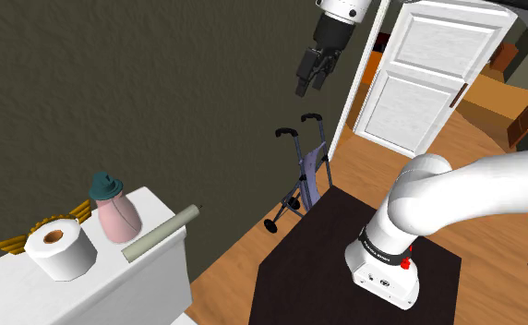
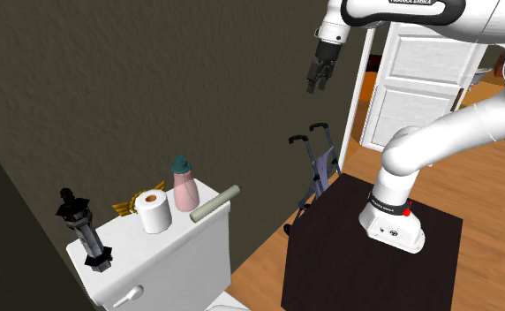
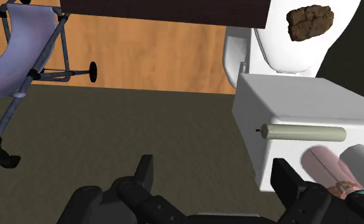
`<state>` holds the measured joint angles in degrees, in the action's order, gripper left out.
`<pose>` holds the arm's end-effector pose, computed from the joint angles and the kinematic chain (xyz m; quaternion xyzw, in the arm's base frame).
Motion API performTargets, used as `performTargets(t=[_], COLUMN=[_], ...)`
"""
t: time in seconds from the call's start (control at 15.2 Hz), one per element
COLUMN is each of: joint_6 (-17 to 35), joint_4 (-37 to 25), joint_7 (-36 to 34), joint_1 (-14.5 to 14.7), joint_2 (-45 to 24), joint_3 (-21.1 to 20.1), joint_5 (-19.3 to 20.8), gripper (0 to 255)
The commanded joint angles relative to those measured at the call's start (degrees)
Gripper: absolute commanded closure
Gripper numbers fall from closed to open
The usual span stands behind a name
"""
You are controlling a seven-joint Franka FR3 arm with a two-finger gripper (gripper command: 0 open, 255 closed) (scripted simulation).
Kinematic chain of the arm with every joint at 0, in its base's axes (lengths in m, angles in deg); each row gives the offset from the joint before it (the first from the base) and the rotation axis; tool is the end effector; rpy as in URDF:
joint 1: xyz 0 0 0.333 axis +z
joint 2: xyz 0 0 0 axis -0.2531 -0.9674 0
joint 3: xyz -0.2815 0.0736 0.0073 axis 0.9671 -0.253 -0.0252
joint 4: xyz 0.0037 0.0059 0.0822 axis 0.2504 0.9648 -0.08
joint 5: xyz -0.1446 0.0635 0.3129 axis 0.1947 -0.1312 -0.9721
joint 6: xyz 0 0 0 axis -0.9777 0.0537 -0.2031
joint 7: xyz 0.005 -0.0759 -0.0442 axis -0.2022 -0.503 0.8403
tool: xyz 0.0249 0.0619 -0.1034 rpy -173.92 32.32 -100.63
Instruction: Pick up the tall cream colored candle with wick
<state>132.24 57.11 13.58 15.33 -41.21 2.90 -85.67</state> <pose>0.2803 0.0263 0.5920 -0.9958 -0.0260 -0.0773 0.0407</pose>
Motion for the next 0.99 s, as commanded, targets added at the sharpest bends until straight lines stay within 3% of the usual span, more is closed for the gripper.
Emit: performTargets(t=[0.0, 0.92], joint_6=[0.0, 19.93], joint_4=[0.0, -1.64], joint_7=[0.0, 16.63], joint_1=[0.0, 8.28], joint_2=[0.0, -24.54], joint_3=[0.0, -3.0], joint_5=[0.0, 0.18], gripper=[0, 0])
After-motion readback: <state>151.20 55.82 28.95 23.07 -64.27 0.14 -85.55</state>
